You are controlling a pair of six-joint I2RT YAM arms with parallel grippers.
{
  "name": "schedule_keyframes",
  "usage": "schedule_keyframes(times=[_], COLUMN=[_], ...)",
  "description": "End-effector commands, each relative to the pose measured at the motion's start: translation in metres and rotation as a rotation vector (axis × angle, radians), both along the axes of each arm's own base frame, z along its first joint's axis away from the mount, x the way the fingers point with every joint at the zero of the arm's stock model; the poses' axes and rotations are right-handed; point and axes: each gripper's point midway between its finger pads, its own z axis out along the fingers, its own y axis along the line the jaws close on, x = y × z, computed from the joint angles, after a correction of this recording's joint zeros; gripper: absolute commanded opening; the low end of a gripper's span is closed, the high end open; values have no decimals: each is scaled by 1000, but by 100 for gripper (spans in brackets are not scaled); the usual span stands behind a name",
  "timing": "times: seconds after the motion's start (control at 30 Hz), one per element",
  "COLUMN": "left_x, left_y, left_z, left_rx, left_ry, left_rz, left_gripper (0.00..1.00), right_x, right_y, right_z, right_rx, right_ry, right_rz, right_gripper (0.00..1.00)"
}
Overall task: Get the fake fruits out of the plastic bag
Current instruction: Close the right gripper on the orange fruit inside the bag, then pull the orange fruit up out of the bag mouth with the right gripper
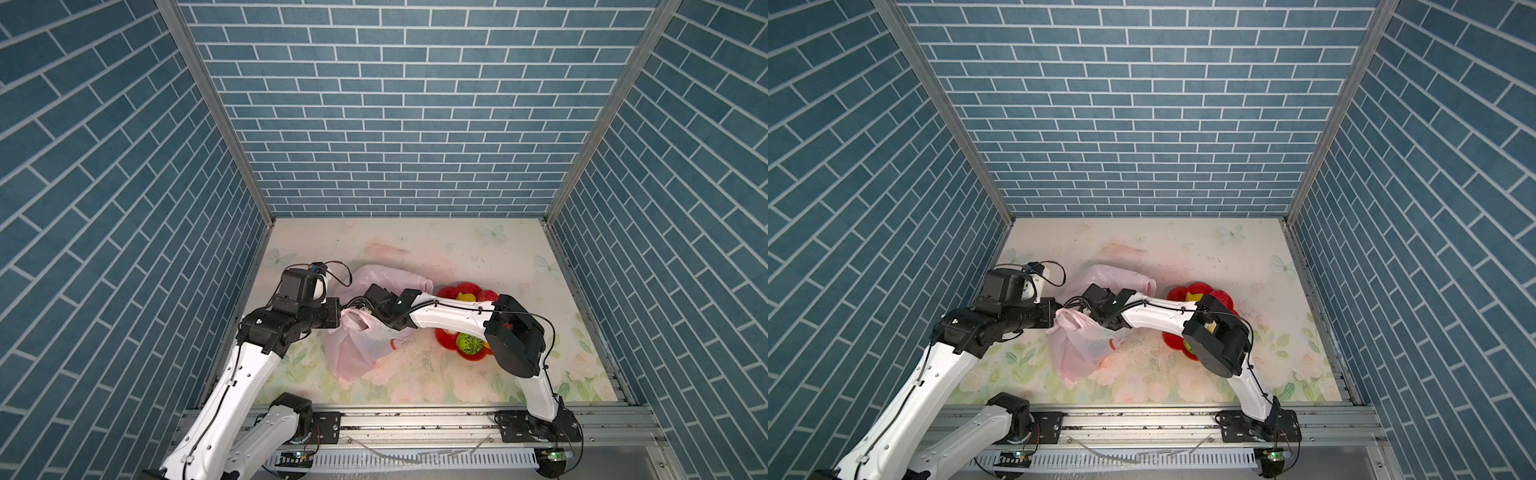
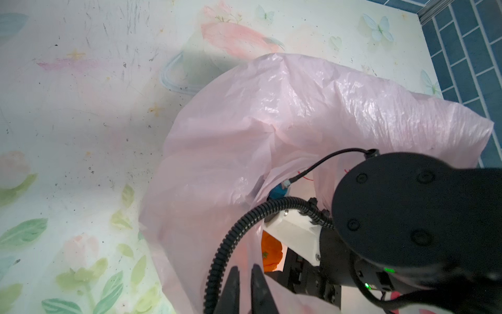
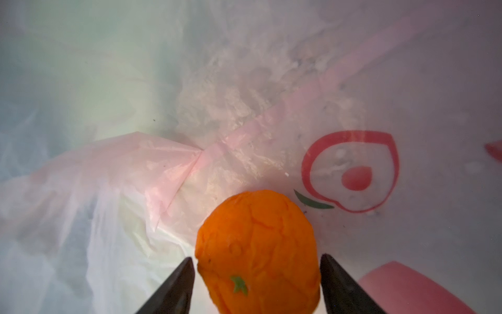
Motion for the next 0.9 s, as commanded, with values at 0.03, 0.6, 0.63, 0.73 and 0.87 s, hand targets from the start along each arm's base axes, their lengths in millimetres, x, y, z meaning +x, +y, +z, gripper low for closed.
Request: schedule_keyframes(times=[0.03,0.6,0.63,0.73,0.87], left_x=[-3,-10,-10,-10,-11], left_y=[-5,-1,-1,-2,-1], left_z=[-1,-3,-2,2,6], left_rx=[-35,-55,-58,-68,-74], left_ry=[6,-12,-16,-29,-47], left_rz=[-10,7,6,5,12], left_gripper=[13,10,9,9,8], right_x=[-7,20,25,40,56], right_y=[11,13,13,10,5], right_z=[-8,22,30,53,80], right_rx=[-3,51,69,121,186], right_ry=[18,-64,-69,-79,-77], right_rz=[51,-32,-49,-94,-148], right_gripper=[72,24,22,18,14])
